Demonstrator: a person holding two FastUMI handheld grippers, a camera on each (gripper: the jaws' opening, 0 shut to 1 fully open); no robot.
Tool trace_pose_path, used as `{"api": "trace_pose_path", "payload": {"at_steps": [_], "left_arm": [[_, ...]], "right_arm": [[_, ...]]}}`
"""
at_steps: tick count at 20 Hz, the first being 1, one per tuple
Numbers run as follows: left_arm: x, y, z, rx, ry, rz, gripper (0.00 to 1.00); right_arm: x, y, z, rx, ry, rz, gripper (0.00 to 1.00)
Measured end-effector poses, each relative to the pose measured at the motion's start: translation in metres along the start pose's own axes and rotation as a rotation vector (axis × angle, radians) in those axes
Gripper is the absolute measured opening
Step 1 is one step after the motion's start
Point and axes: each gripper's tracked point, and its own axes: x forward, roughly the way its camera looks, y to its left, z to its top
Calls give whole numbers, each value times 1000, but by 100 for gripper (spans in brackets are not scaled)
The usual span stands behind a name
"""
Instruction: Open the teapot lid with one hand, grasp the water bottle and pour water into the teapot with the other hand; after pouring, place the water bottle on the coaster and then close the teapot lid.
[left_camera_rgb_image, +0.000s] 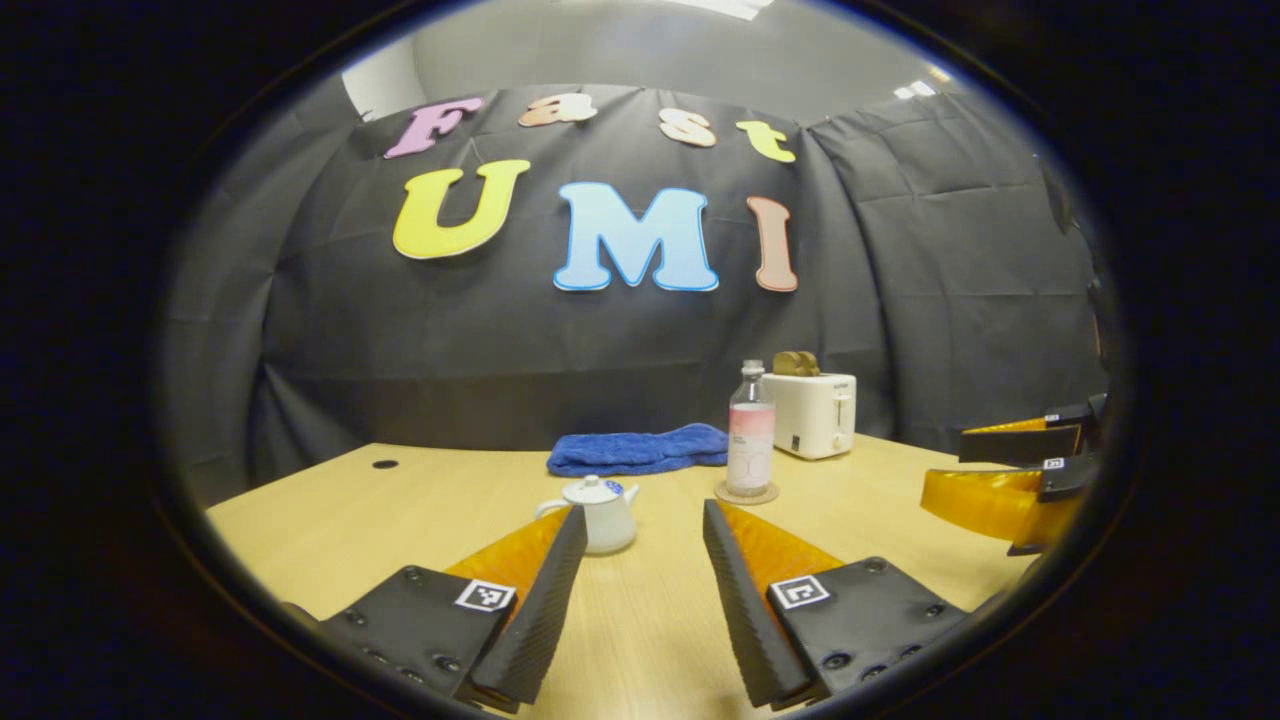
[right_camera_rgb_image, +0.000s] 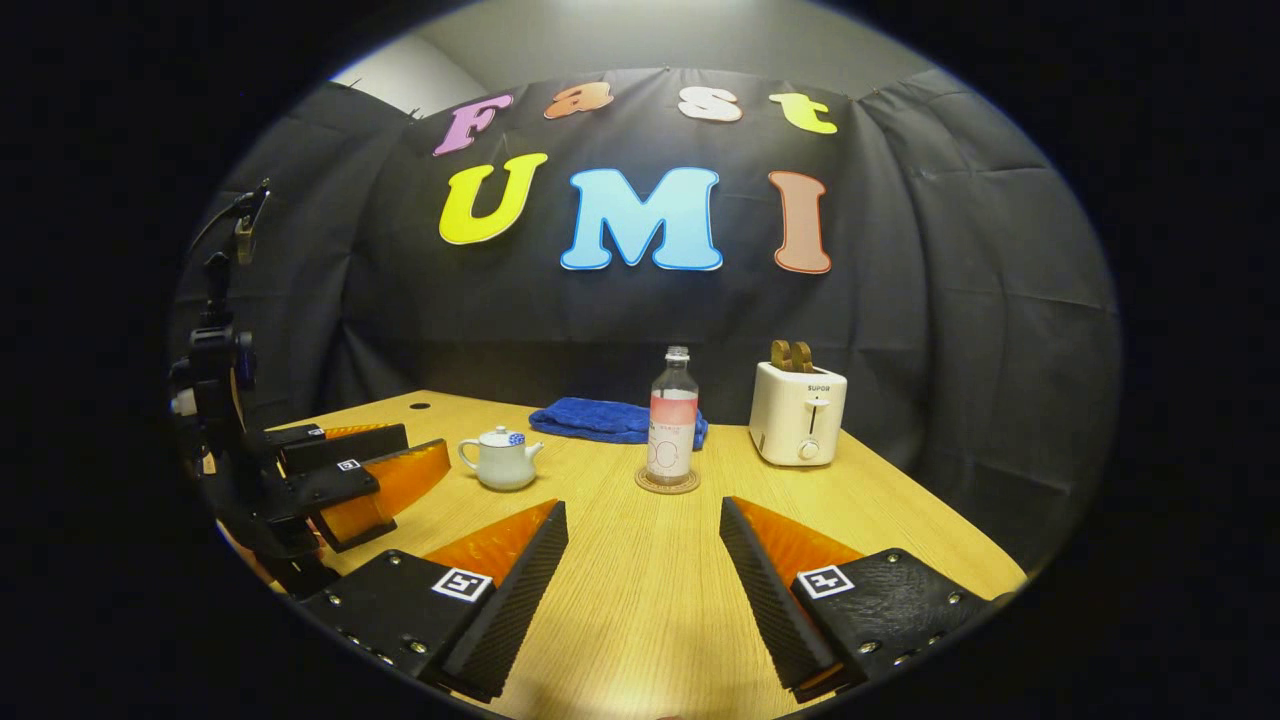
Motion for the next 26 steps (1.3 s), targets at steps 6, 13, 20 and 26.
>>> {"api": "trace_pose_path", "payload": {"at_steps": [6, 13, 20, 26], "left_arm": [[-29, -3, -2, -16, -10, 4, 89], [-57, -4, -3, -23, -13, 22, 98], [-76, -2, 5, 6, -34, 40, 98], [-69, -1, -11, -8, 2, 34, 98]], "right_arm": [[-12, 6, -5, -20, -20, -17, 95], [-21, 23, -14, -32, -21, 11, 95], [-22, 35, -15, -50, -27, 37, 95], [-14, 38, -22, -53, -6, 42, 95]]}}
